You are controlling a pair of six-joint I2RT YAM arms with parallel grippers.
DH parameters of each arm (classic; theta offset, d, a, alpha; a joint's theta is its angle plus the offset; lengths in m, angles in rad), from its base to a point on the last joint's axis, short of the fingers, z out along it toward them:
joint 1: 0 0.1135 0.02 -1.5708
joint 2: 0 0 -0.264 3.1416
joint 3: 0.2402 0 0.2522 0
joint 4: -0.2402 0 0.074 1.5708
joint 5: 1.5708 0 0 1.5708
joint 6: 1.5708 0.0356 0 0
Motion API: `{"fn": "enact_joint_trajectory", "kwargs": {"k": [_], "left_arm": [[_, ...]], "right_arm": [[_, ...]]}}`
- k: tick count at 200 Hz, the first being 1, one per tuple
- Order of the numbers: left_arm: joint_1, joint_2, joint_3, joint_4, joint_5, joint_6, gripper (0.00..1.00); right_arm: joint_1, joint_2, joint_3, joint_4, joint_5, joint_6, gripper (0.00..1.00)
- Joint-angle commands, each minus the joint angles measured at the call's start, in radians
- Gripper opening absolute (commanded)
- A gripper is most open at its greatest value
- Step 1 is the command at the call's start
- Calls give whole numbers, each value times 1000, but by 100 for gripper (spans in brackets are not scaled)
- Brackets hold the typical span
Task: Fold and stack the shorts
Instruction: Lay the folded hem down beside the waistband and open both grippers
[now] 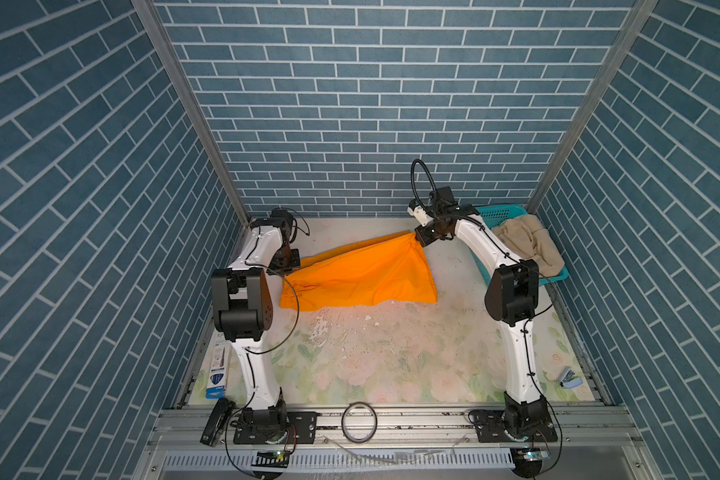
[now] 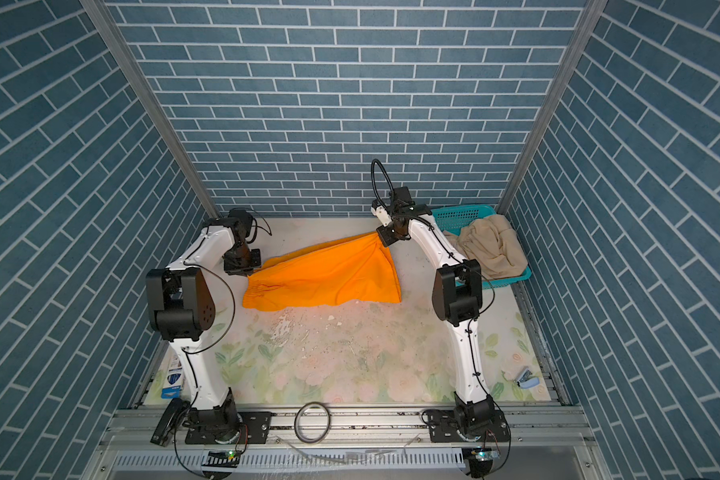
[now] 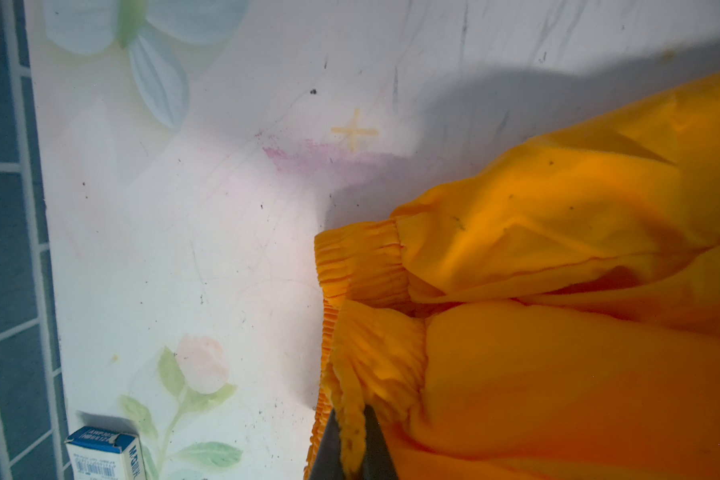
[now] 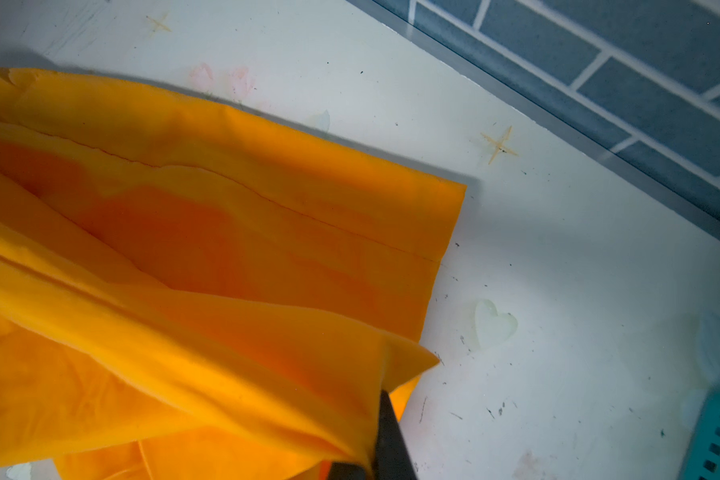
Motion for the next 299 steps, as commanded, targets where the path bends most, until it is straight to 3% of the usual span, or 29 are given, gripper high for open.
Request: {"fn": "enact_joint_trajectory", "kwargs": {"k": [1, 34, 49, 59, 78, 104, 120, 132, 150, 187, 225, 255, 299], "left_arm": [[31, 25, 26, 9, -69, -19, 0], [33, 36, 22, 50, -86, -40, 12], [38, 28, 15, 76, -81, -45, 36], [41, 23, 13, 90, -86, -42, 45], [54, 8, 11, 114, -88, -40, 46], [71, -45, -8, 153, -93, -48, 56], [74, -99, -44, 186, -101, -54, 75], [76, -136, -66, 202, -117, -57, 99], [79, -181, -87, 218, -79, -59, 100], [70, -310, -275, 358, 176, -93, 100], [62, -400, -391, 431, 315, -104, 100], [53, -409, -474, 555, 470, -110, 100], [36, -298, -475, 665, 497, -104, 100]], "right_arm": [[-34, 25, 24, 69, 15, 9, 0], [-33, 51, 28, 126, -16, 30, 0], [-33, 66, 32, 149, -39, 40, 0], [-33, 77, 38, 161, -51, 47, 0], [-32, 93, 54, 179, -69, 64, 0], [-23, 112, 80, 194, -107, 73, 2], [-13, 129, 105, 188, -106, 70, 5], [-9, 141, 120, 185, -103, 71, 7], [-8, 157, 134, 184, -100, 76, 20], [-5, 176, 164, 201, -109, 99, 54], [-9, 128, 159, 161, -96, 152, 61], [-15, -40, -112, 180, -51, 198, 64], [-35, -310, -596, 299, -19, 308, 68]]}}
